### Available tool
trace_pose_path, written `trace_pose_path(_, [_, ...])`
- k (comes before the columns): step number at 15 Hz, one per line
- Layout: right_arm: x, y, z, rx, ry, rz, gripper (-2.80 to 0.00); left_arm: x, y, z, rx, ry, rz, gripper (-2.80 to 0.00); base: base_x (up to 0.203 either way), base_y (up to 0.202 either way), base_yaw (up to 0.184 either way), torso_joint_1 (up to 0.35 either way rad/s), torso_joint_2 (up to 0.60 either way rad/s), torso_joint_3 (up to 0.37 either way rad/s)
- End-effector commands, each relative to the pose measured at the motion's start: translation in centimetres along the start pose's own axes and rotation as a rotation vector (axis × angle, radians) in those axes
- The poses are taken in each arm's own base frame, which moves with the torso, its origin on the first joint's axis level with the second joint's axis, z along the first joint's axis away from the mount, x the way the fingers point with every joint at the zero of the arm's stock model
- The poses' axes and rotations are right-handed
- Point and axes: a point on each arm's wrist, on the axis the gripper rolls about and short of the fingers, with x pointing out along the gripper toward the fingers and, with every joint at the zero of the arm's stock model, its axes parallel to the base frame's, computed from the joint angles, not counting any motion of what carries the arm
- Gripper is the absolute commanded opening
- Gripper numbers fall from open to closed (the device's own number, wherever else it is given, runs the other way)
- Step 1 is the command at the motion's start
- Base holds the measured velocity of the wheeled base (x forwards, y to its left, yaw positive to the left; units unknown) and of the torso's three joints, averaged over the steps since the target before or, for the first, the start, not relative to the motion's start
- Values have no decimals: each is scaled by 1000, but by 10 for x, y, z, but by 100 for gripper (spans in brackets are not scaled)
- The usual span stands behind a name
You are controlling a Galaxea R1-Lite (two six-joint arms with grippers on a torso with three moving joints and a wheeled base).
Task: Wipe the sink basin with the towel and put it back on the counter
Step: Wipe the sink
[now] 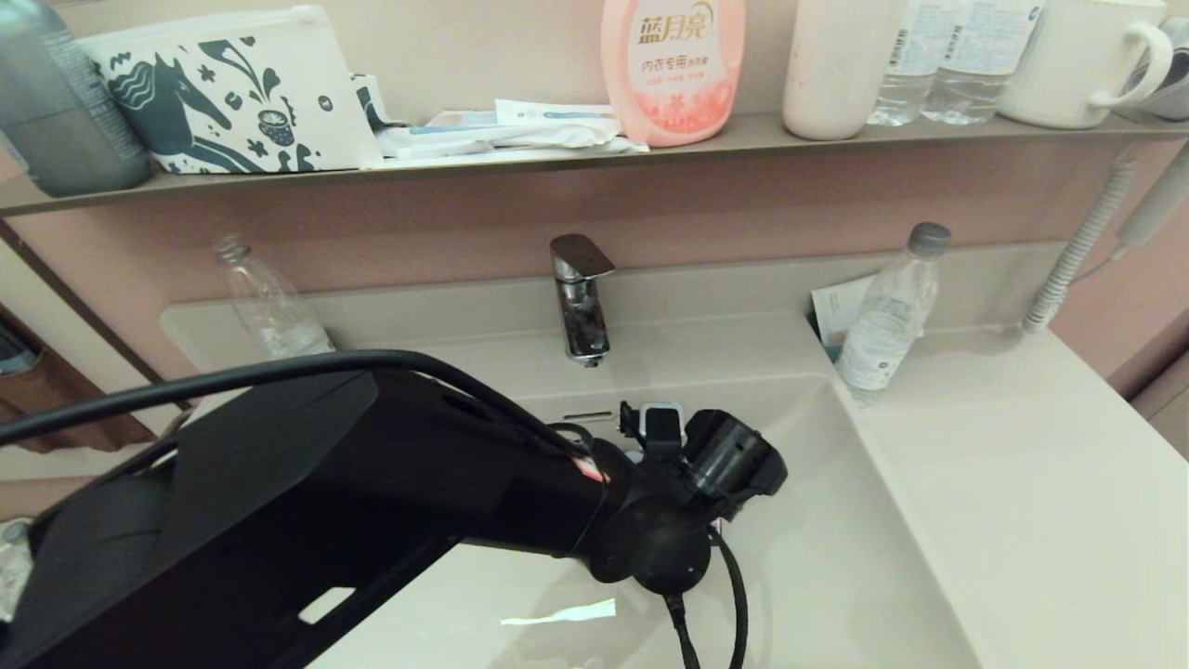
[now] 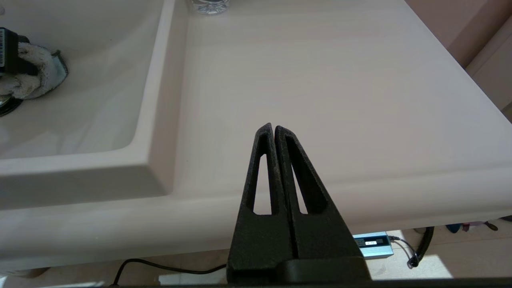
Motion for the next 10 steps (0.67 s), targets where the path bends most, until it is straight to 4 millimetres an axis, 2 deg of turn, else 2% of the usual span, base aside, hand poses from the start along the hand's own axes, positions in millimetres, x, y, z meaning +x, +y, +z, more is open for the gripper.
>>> trace_pose_path(1, [0,0,0,0,1,1,-280,-27,-2,4,2,12,-24,-280,0,0,0,0,0,0])
trace_pose_path(5, [0,0,0,0,1,1,-280,-63,4,-11,59,187,-47,-280,0,0,0,0,0,0])
trace_pose_path(8, [0,0,0,0,1,1,-280,-64,19,-32,71,310,16,-280,0,0,0,0,0,0])
trace_pose_path(10, [0,0,0,0,1,1,-280,-60,39,-50,108,368,77,-280,0,0,0,0,0,0])
